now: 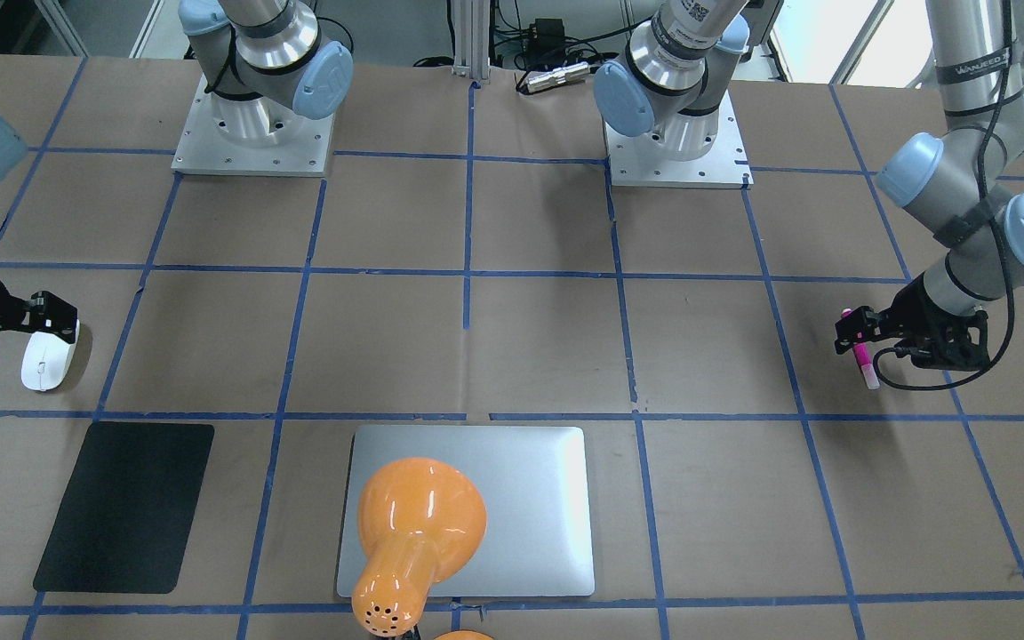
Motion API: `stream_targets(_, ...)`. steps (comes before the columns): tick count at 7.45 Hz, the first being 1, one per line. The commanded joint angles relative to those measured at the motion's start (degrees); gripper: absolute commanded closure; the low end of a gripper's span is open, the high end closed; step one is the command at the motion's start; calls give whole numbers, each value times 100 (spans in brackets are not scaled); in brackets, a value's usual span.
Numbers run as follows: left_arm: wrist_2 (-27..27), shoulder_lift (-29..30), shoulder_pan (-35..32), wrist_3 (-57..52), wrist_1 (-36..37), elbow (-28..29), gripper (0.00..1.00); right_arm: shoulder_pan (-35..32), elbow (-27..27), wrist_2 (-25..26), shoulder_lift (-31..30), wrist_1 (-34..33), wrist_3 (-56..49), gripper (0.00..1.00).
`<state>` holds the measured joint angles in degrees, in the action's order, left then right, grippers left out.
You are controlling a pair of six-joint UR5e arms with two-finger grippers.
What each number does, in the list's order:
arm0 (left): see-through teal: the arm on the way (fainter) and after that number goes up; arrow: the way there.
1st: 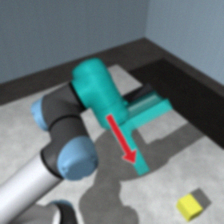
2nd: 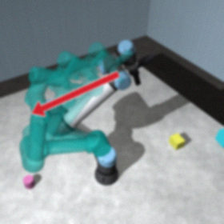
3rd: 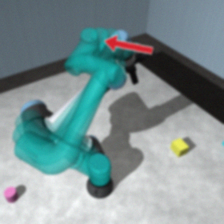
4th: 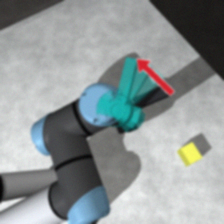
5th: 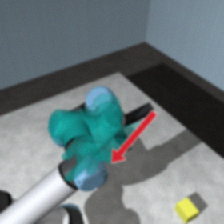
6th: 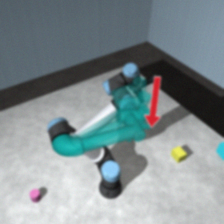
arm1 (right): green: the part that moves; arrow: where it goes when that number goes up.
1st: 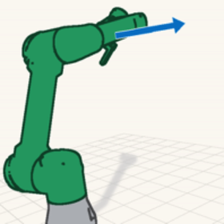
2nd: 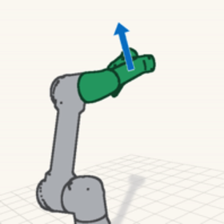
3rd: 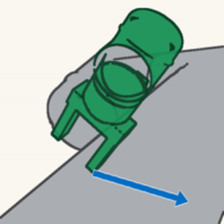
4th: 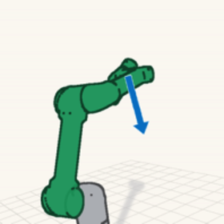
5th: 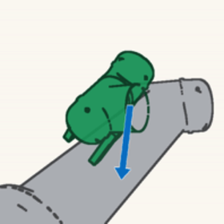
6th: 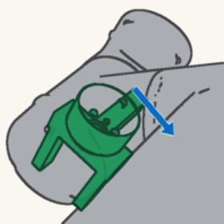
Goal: Place pen and mouse around notebook
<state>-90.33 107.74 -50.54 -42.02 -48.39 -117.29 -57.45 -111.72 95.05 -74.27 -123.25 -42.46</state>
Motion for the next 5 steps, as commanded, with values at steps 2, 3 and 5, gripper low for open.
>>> stream_targets(2,-11,19,27,150,31,-66,39,67,-26,241,456,-329,79,0)
stream_targets(3,-20,45,27,133,49,-66,76,68,-26,285,500,-314,349,0)
stream_targets(5,-133,124,44,133,58,-66,80,68,-130,409,501,-278,466,0)
